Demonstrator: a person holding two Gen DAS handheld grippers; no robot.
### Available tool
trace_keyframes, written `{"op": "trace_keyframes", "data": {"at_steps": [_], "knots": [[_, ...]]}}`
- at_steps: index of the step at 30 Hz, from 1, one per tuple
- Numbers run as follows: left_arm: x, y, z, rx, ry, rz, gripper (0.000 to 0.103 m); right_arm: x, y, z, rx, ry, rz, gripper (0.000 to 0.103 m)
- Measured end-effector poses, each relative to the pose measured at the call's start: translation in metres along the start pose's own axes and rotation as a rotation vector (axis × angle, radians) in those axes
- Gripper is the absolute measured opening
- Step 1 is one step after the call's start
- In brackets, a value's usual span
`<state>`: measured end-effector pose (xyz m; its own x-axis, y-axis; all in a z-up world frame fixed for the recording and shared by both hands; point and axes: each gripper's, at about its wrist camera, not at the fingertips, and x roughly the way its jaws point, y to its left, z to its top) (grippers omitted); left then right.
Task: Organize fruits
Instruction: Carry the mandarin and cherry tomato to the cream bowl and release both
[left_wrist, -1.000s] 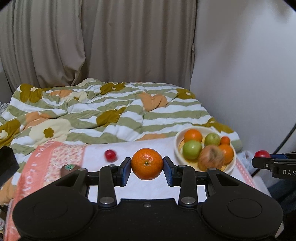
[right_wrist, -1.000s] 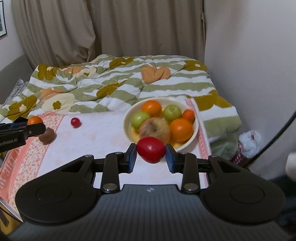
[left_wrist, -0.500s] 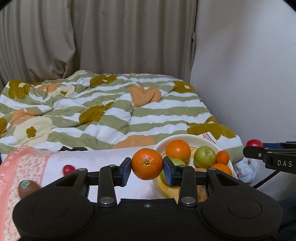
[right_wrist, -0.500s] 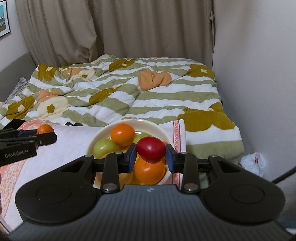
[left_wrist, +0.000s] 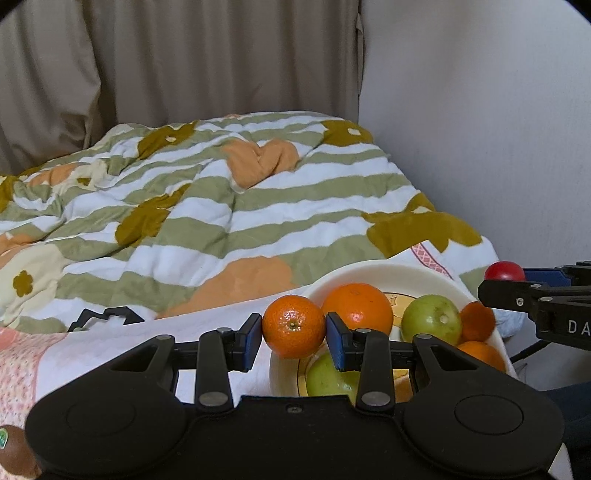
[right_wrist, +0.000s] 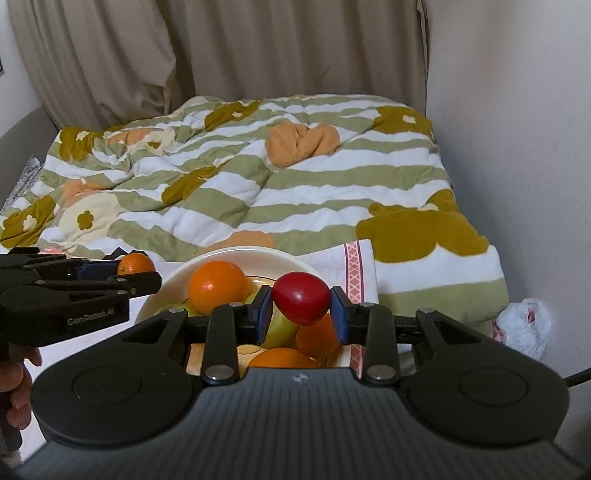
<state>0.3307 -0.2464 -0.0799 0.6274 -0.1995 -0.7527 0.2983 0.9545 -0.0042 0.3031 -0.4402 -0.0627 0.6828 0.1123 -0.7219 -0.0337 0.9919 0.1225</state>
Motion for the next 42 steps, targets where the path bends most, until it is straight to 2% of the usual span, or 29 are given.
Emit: {"op": "trace_keyframes", "data": {"at_steps": [4, 5, 6, 8, 10, 17, 26, 33, 34, 36, 37, 38, 42], "knots": [[0.008, -0.002, -0.001, 0.018, 0.023, -0.006, 0.041, 0.009, -0.002, 0.002, 0.006, 0.012, -0.005, 0.049], [0.008, -0.001, -0.001, 0.019, 0.025, -0.010, 0.047, 0.011, -0.003, 0.003, 0.009, 0.014, -0.005, 0.049], [0.008, -0.002, -0.001, 0.023, 0.023, -0.011, 0.068, 0.012, -0.004, 0.004, 0.012, 0.015, -0.006, 0.049], [0.004, -0.002, 0.000, 0.027, 0.003, 0.000, 0.095, 0.013, -0.005, 0.006, 0.019, 0.014, -0.006, 0.049], [-0.003, -0.001, 0.000, 0.025, -0.025, 0.006, 0.096, 0.013, -0.005, 0.008, 0.023, 0.011, -0.004, 0.049], [-0.020, 0.011, 0.000, -0.004, -0.025, 0.011, 0.096, 0.021, 0.000, 0.017, 0.008, 0.013, 0.017, 0.049], [-0.034, 0.021, -0.010, -0.008, -0.008, 0.001, 0.097, 0.056, 0.017, 0.024, -0.018, 0.052, 0.069, 0.049], [-0.040, 0.029, -0.018, -0.035, -0.006, 0.007, 0.097, 0.070, 0.025, 0.023, -0.024, 0.050, 0.072, 0.050], [-0.041, 0.029, -0.019, -0.037, -0.005, 0.010, 0.097, 0.070, 0.025, 0.024, -0.022, 0.047, 0.075, 0.058], [-0.043, 0.031, -0.021, -0.038, -0.006, 0.013, 0.097, 0.068, 0.028, 0.024, -0.021, 0.026, 0.074, 0.079], [-0.044, 0.031, -0.022, -0.038, -0.007, 0.015, 0.097, 0.066, 0.029, 0.024, -0.021, 0.007, 0.065, 0.099], [-0.046, 0.031, -0.024, -0.038, -0.008, 0.017, 0.097, 0.063, 0.031, 0.023, -0.022, -0.015, 0.058, 0.103], [-0.053, 0.030, -0.029, -0.033, -0.013, 0.033, 0.097, 0.055, 0.031, 0.023, -0.030, -0.028, 0.055, 0.103]]}}
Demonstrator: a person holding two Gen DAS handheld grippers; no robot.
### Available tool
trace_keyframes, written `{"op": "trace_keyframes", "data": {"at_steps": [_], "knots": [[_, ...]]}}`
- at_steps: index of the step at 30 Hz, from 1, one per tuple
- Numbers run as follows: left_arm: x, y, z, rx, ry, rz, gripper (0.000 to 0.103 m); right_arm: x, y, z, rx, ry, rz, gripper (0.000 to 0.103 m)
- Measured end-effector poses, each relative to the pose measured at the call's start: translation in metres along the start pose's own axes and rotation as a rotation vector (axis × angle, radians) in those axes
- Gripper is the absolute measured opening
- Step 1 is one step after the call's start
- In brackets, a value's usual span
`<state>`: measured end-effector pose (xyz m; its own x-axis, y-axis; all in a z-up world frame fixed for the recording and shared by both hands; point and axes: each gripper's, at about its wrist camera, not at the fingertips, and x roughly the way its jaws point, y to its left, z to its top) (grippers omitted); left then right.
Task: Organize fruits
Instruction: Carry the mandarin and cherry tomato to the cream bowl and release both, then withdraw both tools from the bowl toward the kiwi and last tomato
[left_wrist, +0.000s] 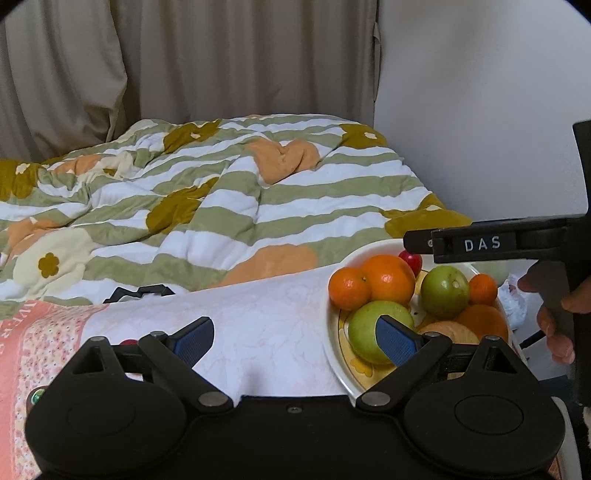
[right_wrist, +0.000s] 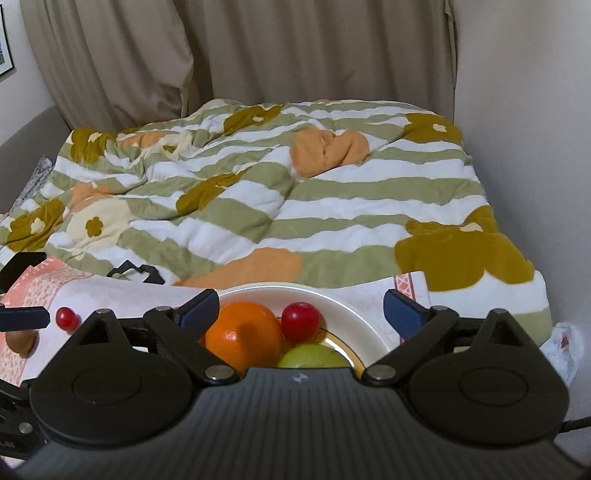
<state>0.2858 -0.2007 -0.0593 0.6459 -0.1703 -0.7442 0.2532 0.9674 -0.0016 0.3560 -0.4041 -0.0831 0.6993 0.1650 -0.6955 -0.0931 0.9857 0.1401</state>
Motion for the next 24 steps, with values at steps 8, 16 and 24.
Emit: {"op": "trace_keyframes", "data": {"at_steps": [8, 16, 24], "knots": [[-0.024, 0.000, -0.006, -0.017, -0.032, 0.016, 0.097, -0.031, 0.003, -0.004, 0.011, -0.025, -0.011, 0.103], [-0.070, 0.000, -0.014, -0.048, -0.111, 0.055, 0.097, -0.084, 0.010, -0.011, 0.011, -0.060, -0.017, 0.103], [-0.126, 0.002, -0.034, -0.081, -0.163, 0.092, 0.097, -0.143, 0.030, -0.028, -0.025, -0.100, 0.001, 0.103]]}}
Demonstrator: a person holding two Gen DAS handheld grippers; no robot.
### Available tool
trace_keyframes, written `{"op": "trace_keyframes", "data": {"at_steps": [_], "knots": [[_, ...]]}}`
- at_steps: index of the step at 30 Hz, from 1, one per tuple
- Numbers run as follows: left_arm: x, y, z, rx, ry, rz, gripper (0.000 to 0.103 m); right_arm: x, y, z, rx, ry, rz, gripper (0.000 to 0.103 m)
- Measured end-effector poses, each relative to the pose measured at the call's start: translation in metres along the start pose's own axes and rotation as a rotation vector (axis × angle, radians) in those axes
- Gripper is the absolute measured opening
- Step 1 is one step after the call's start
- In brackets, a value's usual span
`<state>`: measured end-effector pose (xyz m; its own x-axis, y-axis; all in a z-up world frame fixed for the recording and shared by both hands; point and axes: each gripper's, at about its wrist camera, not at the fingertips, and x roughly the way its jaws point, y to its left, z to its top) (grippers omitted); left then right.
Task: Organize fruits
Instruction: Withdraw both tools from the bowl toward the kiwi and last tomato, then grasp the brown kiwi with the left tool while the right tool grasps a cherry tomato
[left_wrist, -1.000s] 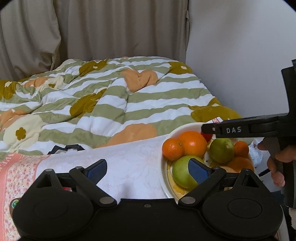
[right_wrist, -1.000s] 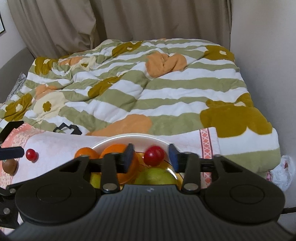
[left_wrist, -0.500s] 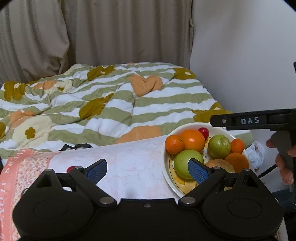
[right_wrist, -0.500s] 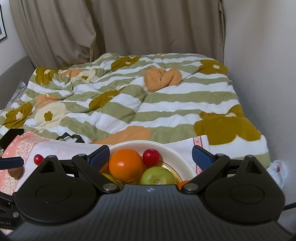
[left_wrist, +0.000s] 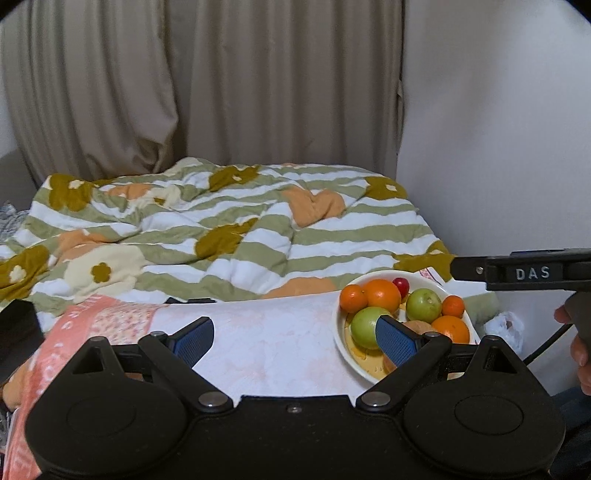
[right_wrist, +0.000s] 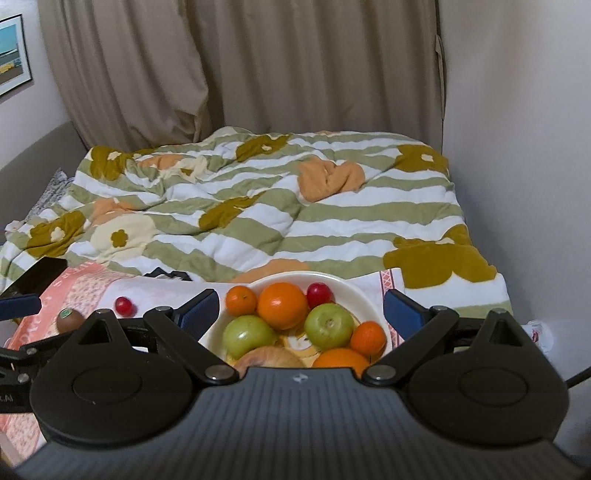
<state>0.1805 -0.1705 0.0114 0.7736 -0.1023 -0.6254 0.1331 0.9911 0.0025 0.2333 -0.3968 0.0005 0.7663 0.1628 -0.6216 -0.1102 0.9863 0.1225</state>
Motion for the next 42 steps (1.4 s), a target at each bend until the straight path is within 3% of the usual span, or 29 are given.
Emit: {"op": "trace_keyframes", "data": {"at_steps": [9, 18, 26, 32, 42], "knots": [[-0.052, 0.033, -0.015, -0.054, -0.029, 0.077, 0.100, -0.045, 0.031, -0.011, -0.024, -0.011, 0.037, 0.103], [-0.062, 0.099, -0.030, -0.091, 0.008, 0.134, 0.101, -0.053, 0.075, -0.012, -0.057, -0.006, 0.036, 0.103], [-0.045, 0.167, -0.035, -0.052, 0.069, 0.097, 0.101, -0.037, 0.123, -0.020, -0.028, 0.029, -0.041, 0.103], [-0.012, 0.209, -0.040, -0.069, 0.137, 0.015, 0.101, -0.014, 0.156, -0.026, 0.006, 0.073, -0.090, 0.103], [0.042, 0.227, -0.041, -0.100, 0.233, -0.025, 0.101, 0.051, 0.202, -0.018, -0.047, 0.131, -0.068, 0.103]]}}
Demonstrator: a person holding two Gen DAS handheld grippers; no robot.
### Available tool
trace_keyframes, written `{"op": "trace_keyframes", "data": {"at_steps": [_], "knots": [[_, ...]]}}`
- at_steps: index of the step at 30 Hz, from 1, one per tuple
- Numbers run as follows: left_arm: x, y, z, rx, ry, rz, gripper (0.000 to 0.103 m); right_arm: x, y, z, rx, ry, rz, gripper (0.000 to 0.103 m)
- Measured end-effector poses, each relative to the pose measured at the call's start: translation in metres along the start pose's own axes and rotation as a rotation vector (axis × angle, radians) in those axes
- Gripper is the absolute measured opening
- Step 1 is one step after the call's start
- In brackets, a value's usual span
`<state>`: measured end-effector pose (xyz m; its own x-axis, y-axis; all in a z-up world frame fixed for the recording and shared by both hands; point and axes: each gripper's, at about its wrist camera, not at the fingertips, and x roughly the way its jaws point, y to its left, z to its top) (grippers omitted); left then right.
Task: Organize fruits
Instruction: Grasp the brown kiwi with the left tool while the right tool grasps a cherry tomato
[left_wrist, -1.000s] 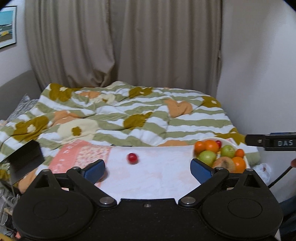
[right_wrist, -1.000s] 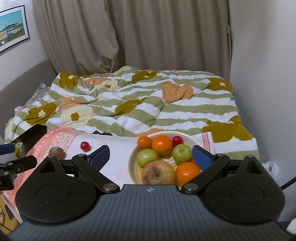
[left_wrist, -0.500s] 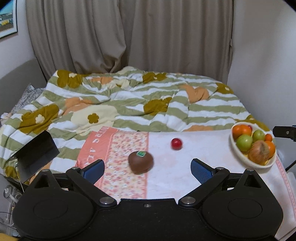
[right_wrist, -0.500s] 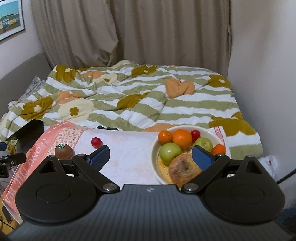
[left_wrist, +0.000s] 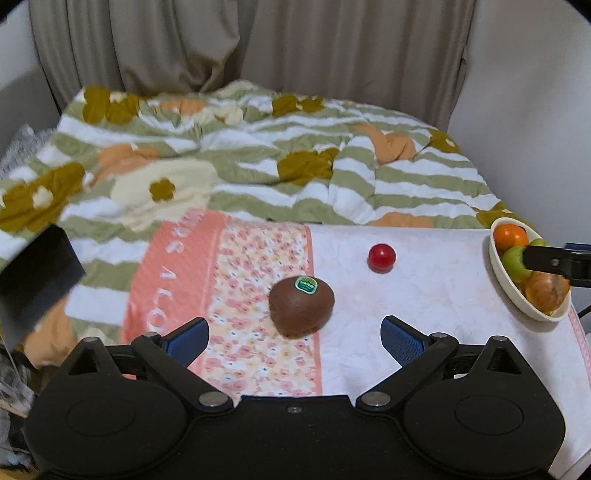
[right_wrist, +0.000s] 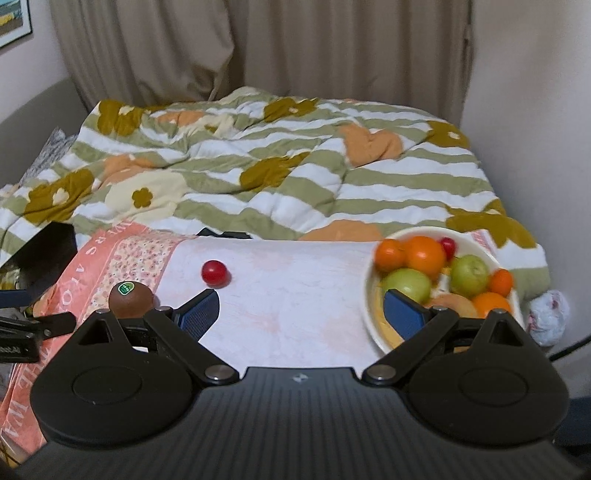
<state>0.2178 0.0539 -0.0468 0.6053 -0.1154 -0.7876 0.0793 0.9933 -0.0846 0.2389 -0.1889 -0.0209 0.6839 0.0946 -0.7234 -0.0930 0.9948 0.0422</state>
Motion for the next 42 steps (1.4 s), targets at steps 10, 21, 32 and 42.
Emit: {"op": "trace_keyframes", "data": {"at_steps": [10, 21, 32, 42], "knots": [[0.047, -0.011, 0.010, -0.087, 0.023, 0.088, 0.101, 0.083, 0.029, 0.027, -0.106, 0.084, 0.110, 0.103], [0.088, -0.025, 0.012, -0.110, 0.020, 0.201, 0.093, 0.149, 0.037, 0.029, -0.148, 0.175, 0.172, 0.103], [0.109, -0.030, 0.008, -0.115, 0.066, 0.211, 0.070, 0.174, 0.053, 0.026, -0.196, 0.217, 0.221, 0.095], [0.105, -0.025, 0.006, -0.123, 0.072, 0.209, 0.069, 0.182, 0.068, 0.024, -0.236, 0.219, 0.257, 0.075]]}}
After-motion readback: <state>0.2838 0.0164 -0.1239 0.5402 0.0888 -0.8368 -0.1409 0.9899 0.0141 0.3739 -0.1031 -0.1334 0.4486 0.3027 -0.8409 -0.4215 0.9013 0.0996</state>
